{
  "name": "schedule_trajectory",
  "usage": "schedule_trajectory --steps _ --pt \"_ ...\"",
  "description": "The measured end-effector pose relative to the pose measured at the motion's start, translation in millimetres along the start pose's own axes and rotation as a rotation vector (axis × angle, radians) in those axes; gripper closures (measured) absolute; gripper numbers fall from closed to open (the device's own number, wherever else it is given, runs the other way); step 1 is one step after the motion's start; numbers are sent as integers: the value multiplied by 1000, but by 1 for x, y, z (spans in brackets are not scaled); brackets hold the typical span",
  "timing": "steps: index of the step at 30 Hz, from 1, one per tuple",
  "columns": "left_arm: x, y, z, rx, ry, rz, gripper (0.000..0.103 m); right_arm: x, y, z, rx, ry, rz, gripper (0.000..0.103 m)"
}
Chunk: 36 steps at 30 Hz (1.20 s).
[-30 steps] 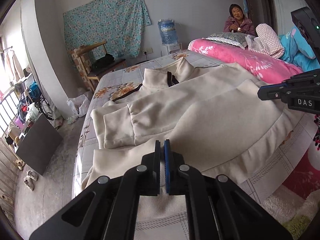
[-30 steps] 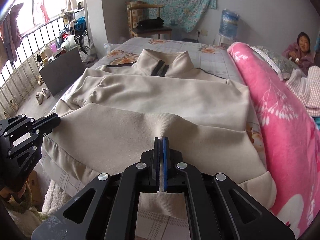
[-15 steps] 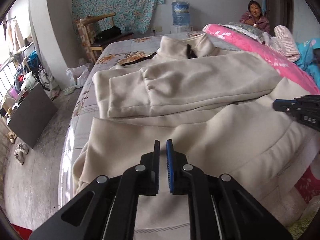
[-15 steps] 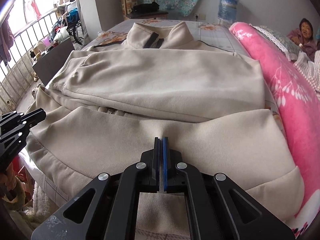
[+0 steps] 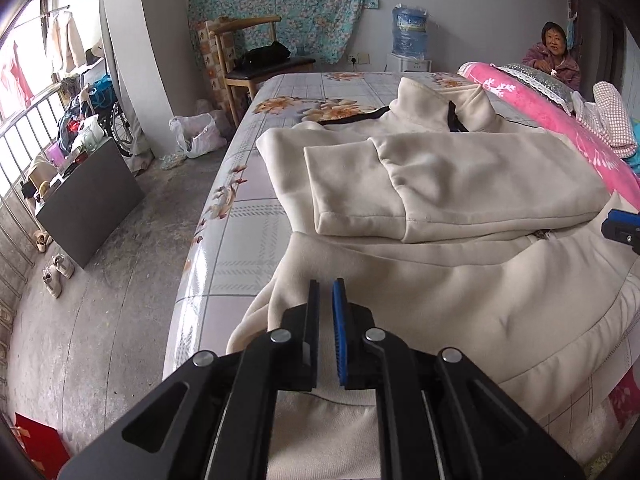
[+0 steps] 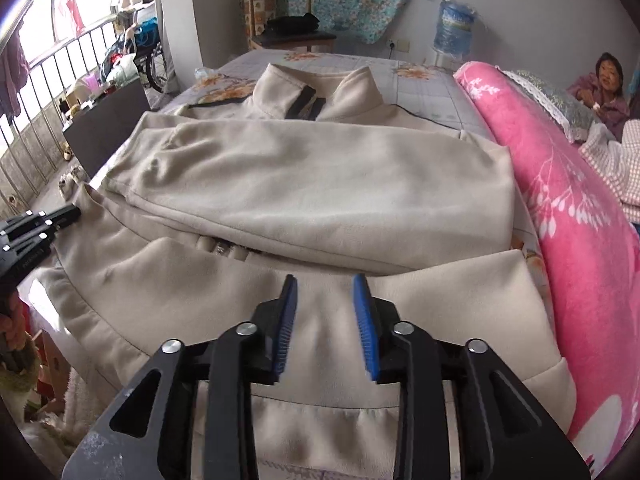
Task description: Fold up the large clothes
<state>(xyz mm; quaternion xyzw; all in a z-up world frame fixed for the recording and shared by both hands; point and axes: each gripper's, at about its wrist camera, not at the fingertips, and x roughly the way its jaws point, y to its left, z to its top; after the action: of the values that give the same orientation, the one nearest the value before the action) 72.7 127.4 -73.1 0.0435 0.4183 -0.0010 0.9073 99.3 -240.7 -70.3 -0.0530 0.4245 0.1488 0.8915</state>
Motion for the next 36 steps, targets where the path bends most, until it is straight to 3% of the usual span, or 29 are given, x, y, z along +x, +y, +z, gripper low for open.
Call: schedule_trajectory --steps 4,6,10,11,14,16,21,24,31,32,34,36 --pt "12 2 -3 -27 46 -27 94 -5 16 14 46 21 267 51" --pt "13 0 -5 -32 38 -13 94 7 34 16 35 71 339 51" --pt "12 -8 -8 -2 15 42 98 38 70 12 -69 140 275 56" --pt "13 -10 -9 9 9 66 101 46 76 10 -90 161 246 77" --pt "11 -7 -10 6 -10 61 103 49 79 8 -131 148 167 102" --pt "1 -4 -9 1 -35 66 103 39 74 10 -105 130 188 103" --pt "-42 10 5 -17 -172 135 103 0 78 22 -127 -3 143 103" --pt "-37 23 13 -38 -175 173 103 7 87 24 -169 -25 97 103" --pt "-12 42 10 -157 -45 -15 102 43 77 13 -128 52 109 103" --pt "-9 40 9 -158 -30 -32 100 43 75 11 -116 58 117 103" --pt "0 36 11 -150 3 -47 79 43 74 11 -108 57 124 103" --pt "8 31 14 -128 18 -37 69 37 73 14 -103 39 128 103"
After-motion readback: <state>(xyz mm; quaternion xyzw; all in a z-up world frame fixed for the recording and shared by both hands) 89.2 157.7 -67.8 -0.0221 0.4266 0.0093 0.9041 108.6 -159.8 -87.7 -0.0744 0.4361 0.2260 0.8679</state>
